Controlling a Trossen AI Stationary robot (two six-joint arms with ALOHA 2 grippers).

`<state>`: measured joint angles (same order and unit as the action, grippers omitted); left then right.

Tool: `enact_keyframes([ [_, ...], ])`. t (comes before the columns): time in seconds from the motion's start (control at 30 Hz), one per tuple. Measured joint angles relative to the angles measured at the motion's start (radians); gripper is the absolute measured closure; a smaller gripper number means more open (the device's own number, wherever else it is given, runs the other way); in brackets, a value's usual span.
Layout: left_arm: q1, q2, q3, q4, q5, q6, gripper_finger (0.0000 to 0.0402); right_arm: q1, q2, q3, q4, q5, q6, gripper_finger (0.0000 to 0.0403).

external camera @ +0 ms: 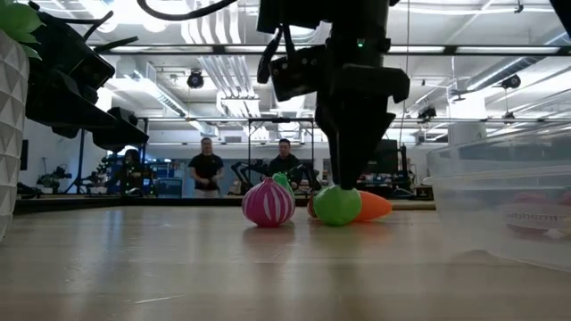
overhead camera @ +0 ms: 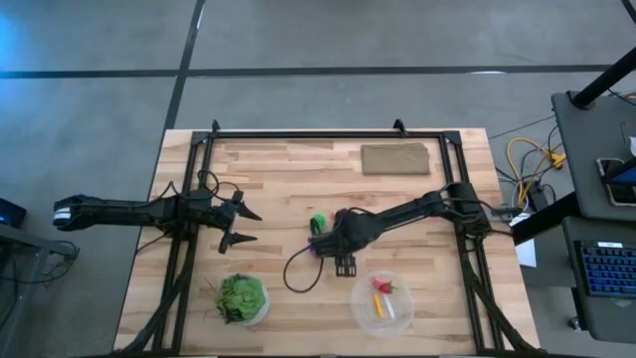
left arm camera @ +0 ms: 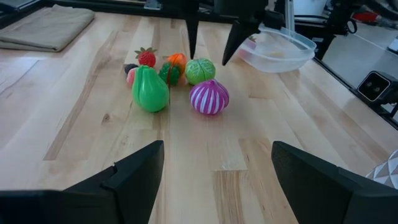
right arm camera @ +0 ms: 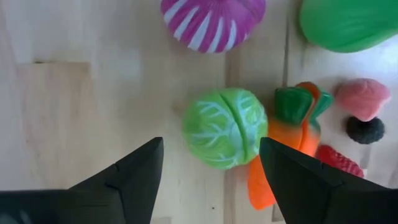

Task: Pick and placing Produce into tupperware
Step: Put the green cabbage into the transparent container

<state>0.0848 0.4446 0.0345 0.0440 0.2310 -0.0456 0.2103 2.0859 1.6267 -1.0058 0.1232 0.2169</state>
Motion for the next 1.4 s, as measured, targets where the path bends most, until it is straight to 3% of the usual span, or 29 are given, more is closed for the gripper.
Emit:
enact_keyframes([
  [0.87, 0.0, 0.0, 0.0, 0.0, 0.0, 0.0, 0.0118, -0.008, 0.049, 0.0, 0.082, -0.017, 0.01, 0.0152],
  [1.4, 0.0, 0.0, 0.0, 0.0, 0.0, 0.0, 0.0118, -0.008, 0.049, -0.001, 0.093, -0.017, 0.016, 0.0181],
])
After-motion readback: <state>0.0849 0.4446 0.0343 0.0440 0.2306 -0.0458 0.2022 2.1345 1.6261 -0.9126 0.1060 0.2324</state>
